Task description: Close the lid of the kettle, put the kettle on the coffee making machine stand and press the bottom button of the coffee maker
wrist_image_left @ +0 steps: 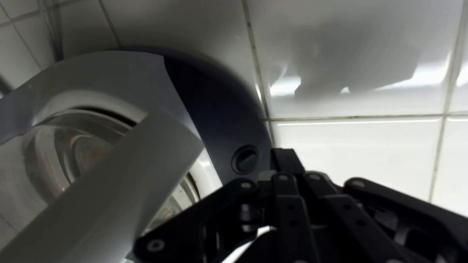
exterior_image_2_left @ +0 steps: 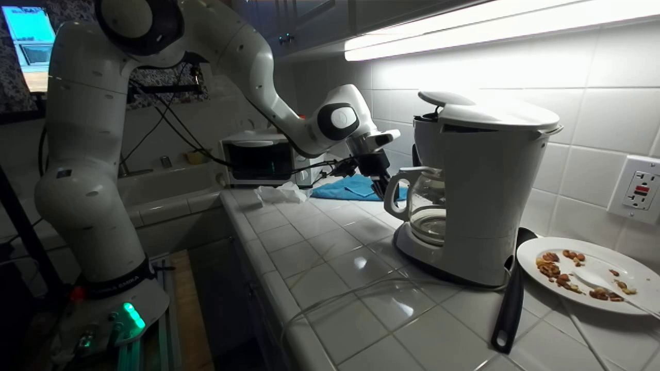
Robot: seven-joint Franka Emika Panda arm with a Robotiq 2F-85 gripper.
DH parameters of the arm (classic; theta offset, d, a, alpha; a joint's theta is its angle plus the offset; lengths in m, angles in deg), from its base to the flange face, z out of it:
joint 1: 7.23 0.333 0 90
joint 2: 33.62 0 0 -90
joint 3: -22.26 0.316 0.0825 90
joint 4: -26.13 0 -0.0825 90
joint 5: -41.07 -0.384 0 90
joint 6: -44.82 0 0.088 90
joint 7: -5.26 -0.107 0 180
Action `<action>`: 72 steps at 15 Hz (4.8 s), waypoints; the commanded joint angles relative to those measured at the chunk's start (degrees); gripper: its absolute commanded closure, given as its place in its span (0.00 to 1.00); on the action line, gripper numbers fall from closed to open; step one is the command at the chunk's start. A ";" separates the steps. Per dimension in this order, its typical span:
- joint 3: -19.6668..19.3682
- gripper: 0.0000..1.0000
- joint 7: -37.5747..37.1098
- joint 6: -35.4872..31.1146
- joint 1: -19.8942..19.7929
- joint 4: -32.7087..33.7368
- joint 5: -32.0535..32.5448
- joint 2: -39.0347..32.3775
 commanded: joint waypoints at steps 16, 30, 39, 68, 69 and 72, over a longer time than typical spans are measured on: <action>-0.10 0.99 -3.27 0.50 -1.18 1.41 2.78 -1.89; 0.87 0.99 -1.00 1.30 -2.13 4.87 0.89 -4.25; 2.52 0.99 2.41 3.11 -3.33 5.85 -1.02 -5.19; 3.40 1.00 2.88 9.00 -4.07 4.20 -0.76 -2.63; 3.41 1.00 2.56 9.57 -4.04 4.15 -0.72 -2.50; 3.92 1.00 2.19 10.65 -4.45 4.05 -1.92 -2.26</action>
